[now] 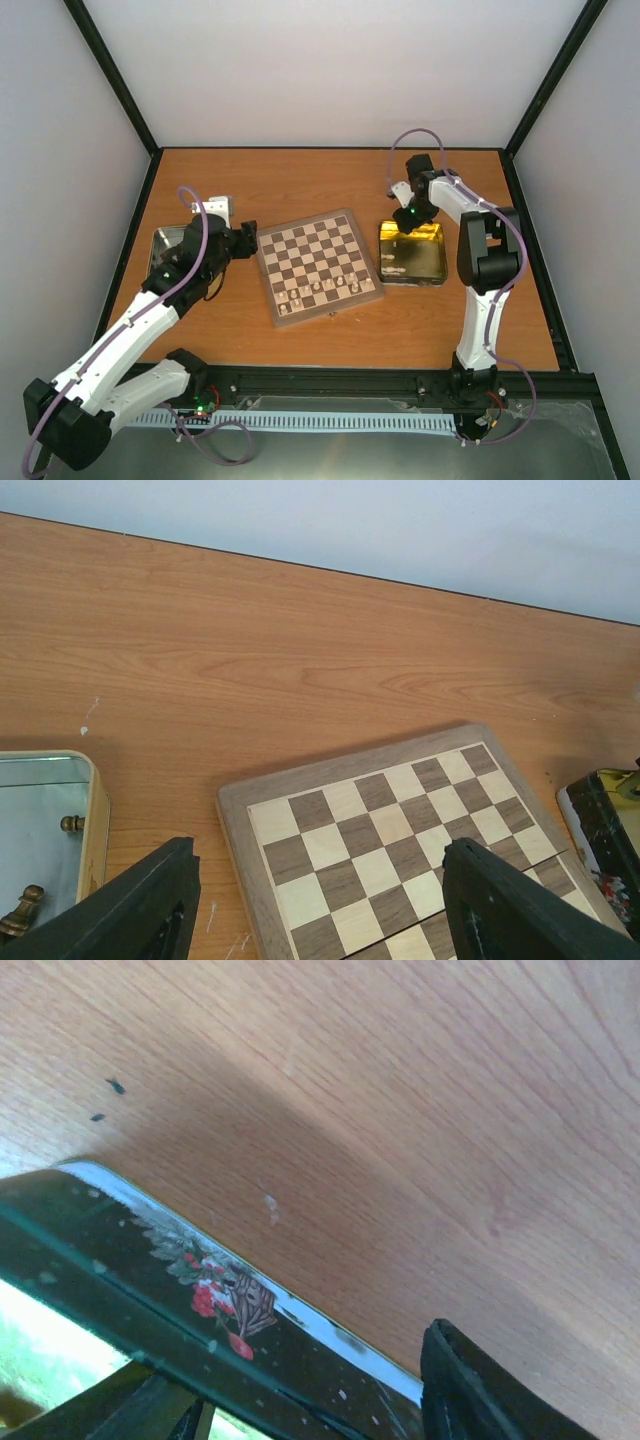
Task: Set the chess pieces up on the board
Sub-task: Adjust the storage box at the center of the board.
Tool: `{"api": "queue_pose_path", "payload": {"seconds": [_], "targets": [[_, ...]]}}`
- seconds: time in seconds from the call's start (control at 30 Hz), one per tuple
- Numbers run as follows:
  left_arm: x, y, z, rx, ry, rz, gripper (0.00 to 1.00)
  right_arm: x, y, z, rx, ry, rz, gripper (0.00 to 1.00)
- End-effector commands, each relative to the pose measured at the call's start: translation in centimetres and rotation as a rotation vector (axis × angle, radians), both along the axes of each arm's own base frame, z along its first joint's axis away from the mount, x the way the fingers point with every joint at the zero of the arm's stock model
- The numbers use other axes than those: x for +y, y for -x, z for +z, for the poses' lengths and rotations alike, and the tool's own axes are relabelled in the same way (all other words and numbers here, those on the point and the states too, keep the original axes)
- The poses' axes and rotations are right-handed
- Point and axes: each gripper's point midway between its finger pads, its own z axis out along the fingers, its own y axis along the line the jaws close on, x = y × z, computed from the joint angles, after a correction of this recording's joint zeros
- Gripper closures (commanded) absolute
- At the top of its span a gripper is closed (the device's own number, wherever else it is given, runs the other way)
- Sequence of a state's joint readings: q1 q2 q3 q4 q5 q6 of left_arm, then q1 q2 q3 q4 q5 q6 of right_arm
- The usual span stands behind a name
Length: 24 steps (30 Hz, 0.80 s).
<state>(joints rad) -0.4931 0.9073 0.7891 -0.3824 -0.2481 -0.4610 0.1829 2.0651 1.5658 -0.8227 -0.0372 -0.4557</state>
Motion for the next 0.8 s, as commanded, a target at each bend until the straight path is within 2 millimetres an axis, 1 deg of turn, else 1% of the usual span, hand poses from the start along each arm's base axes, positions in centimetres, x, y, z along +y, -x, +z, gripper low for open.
{"api": "queue_pose_path", "payload": {"seconds": [0.0, 0.07, 0.2, 0.23, 0.3, 0.43, 0.57, 0.67, 0.73, 0.77], "targets": [[-0.1, -0.2, 0.5, -0.017, 0.003, 0.001, 0.33, -1.6, -0.2, 1.3, -0.003, -0.026, -0.103, 0.5], [-0.2, -0.2, 0.5, -0.017, 0.004, -0.003, 0.33, -1.9, 0.1, 1.6, -0.004, -0.055, -0.145, 0.53], [-0.3, 0.0, 0.6, -0.02, 0.01, -0.011, 0.33, -2.8, 0.6, 1.7, -0.03, -0.072, -0.235, 0.54], [-0.3, 0.0, 0.6, -0.019, 0.011, -0.013, 0.33, -3.2, 0.8, 1.5, -0.03, -0.066, -0.265, 0.54], [-0.3, 0.0, 0.7, -0.022, 0.013, -0.014, 0.33, -4.1, 0.9, 1.5, -0.04, -0.056, -0.338, 0.57], [-0.3, 0.1, 0.8, -0.024, 0.016, -0.017, 0.32, -6.6, 1.4, 1.2, -0.053, -0.022, -0.542, 0.62], [-0.4, 0.1, 0.8, -0.025, 0.018, -0.02, 0.33, -8.3, 3.0, 0.8, -0.072, -0.005, -0.735, 0.62], [-0.5, 0.0, 0.8, -0.025, 0.017, -0.025, 0.33, -8.4, 4.3, 0.8, -0.078, -0.041, -0.852, 0.62], [-0.5, 0.0, 0.8, -0.025, 0.018, -0.026, 0.33, -8.1, 5.4, 0.8, -0.074, -0.083, -0.909, 0.62], [-0.5, 0.0, 0.8, -0.024, 0.017, -0.025, 0.33, -8.4, 6.1, 0.9, -0.081, -0.084, -0.949, 0.62]]}}
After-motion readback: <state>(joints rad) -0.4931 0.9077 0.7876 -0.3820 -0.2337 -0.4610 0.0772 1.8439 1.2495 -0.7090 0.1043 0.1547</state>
